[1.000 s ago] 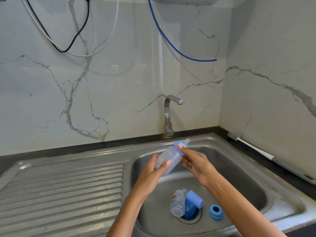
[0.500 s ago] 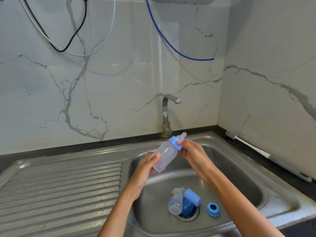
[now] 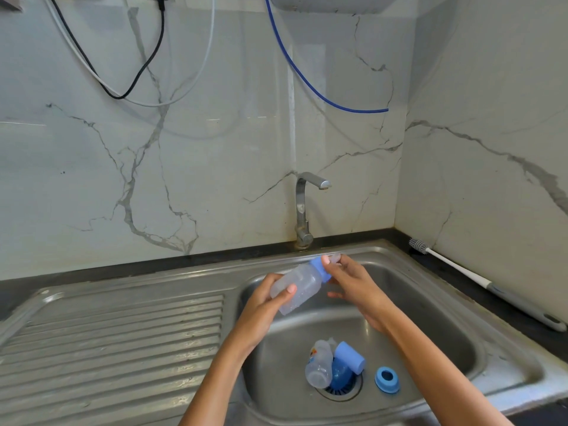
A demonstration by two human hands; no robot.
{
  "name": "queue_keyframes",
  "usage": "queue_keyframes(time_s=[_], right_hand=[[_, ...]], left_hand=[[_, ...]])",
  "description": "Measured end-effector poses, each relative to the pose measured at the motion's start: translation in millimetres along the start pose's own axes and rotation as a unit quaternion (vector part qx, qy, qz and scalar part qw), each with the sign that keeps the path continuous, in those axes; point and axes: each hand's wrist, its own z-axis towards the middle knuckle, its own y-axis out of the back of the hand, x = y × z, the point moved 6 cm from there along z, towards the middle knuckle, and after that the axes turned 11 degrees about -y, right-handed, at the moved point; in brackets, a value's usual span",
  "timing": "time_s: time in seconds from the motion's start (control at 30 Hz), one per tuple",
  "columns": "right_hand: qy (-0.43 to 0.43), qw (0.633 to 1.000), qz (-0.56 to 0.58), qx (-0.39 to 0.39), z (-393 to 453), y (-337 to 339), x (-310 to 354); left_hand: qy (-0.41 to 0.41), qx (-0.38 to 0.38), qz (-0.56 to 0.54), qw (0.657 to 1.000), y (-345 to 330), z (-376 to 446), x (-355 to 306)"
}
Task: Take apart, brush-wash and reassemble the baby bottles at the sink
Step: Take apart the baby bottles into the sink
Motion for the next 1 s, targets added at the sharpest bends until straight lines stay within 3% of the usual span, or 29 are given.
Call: queue_keyframes(time_s=[0.07,0.27,0.47,0.67,0.87,1.0], right_hand=[[0.000,1.000,-0.024,-0.015,-1.3,-1.2,-1.2],[-0.021,0.993,0.076,0.084,0.4,4.8,-0.4],[-0.039,0.993,-0.106,-0.020,-4.3,-1.7,-4.8],[-0.052,0.992,0.020,0.111,-5.6,3.5,-1.6],[-0.077,0.991,-0.095,0.060,2.1,0.3,-16.6],[-0.094,0.994,0.047,-0.023,8.9,25.7,-19.2]], left_hand=[[0.000,0.004,0.009,1.000,2.1,-0.4,3.4],[0.009,-0.006,-0.003,1.000,10.8,0.7,8.5],[0.002,0.028,0.048,0.998,6.8,-1.4,11.2],[0.015,0.016,0.018,1.000,12.3,-2.4,10.5],[0.030,0.043,0.088,0.995,10.9,-3.6,20.9],[0.068,-0.041,0.089,0.993,19.6,-4.0,16.3]])
